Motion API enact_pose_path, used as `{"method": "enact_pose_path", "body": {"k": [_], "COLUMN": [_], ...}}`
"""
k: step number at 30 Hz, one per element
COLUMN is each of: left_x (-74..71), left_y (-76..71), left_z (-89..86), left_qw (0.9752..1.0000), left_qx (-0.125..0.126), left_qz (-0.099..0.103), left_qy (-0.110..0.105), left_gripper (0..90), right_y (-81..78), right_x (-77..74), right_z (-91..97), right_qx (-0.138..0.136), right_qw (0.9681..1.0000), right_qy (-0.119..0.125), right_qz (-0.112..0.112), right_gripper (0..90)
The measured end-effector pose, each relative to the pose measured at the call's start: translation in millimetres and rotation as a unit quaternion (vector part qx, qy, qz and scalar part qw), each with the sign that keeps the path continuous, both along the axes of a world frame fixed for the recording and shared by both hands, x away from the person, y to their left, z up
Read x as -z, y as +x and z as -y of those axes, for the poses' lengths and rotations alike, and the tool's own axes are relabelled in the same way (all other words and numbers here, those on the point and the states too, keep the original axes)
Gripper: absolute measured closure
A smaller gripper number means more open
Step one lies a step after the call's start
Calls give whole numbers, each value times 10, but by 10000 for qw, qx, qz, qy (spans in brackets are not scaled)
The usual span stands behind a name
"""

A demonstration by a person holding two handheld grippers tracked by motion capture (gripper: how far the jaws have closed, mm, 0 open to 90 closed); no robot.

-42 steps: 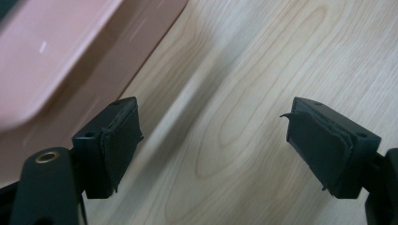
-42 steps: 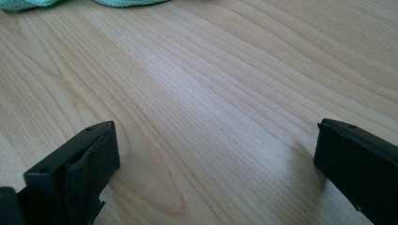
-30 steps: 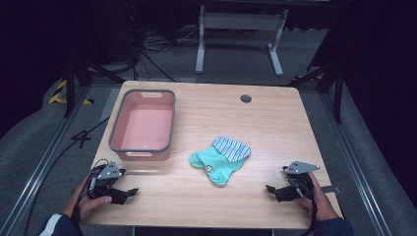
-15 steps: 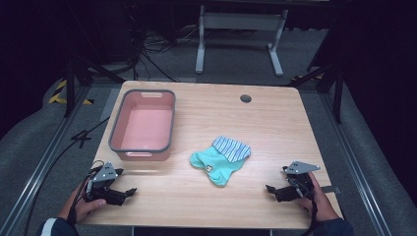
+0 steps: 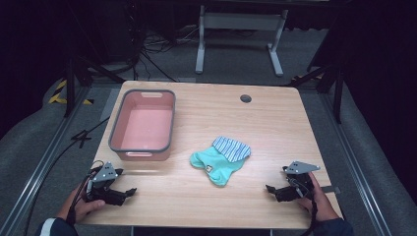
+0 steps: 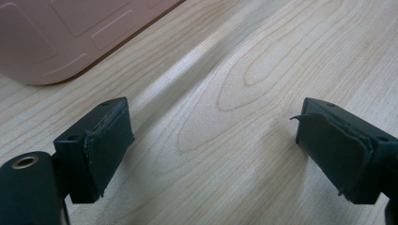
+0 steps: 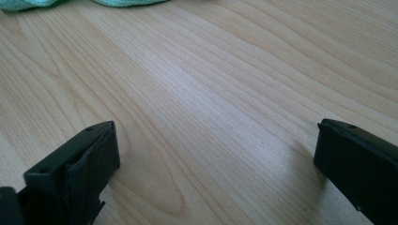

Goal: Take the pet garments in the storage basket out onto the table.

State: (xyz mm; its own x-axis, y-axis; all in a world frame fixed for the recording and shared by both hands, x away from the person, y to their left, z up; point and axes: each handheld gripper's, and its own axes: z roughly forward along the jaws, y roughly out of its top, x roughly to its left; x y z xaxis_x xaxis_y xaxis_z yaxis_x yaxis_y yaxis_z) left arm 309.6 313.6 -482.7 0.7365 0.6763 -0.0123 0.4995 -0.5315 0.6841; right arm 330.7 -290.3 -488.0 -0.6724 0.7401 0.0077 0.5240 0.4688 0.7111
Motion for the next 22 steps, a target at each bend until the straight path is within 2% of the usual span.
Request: {"method": "enact_pose_path", "body": {"k": [22], "left_x": [0], "left_y": [12], "left_z": [10], "left_qw": [10000], "left_qx": [-14], "left_qz": [-9], "left_qy": [26], "left_gripper": [93], "right_y": [0], "right_x": [0], "right_z": [0], "right_qx": [-1], "right_qw": [10000], "right_qy": [1], "right_qz": [-1], "right_gripper": [7]}}
